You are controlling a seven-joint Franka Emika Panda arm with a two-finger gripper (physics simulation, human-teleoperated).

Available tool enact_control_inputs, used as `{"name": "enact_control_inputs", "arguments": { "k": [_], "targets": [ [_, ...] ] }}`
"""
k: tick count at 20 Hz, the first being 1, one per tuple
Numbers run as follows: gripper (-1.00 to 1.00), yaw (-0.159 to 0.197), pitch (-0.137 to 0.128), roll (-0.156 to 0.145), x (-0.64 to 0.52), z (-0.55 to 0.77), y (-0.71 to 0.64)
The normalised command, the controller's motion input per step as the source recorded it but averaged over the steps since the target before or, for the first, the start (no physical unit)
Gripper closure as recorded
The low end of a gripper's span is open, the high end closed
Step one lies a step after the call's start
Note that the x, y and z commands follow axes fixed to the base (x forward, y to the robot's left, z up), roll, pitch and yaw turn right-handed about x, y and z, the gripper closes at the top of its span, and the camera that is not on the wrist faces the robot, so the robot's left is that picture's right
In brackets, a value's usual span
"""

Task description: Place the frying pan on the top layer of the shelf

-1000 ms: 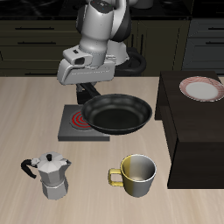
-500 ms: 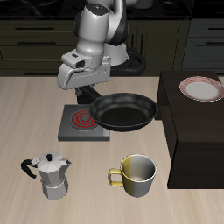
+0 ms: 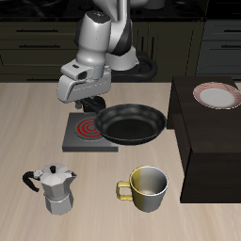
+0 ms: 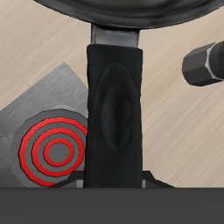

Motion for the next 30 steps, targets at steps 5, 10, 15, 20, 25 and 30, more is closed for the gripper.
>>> {"name": "enact_control_inputs", "arguments": {
  "k": [5, 10, 15, 20, 25, 30],
  "targets": [
    [1.0, 0.026, 0.003, -0.008, 0.12, -0.13, 0.0],
    [1.0, -0.003, 0.004, -0.008, 0.08, -0.09, 0.01],
    [1.0, 0.003, 0.011, 0.02, 0.09, -0.09, 0.15],
    [1.0, -0.003, 0.005, 0.015, 0.07, -0.06, 0.11],
    [1.0, 0.005, 0.01, 0.025, 0.02, -0.04, 0.18],
    [1.0, 0.002, -0.002, 0.02, -0.01, 0.04, 0.12]
  ]
}}
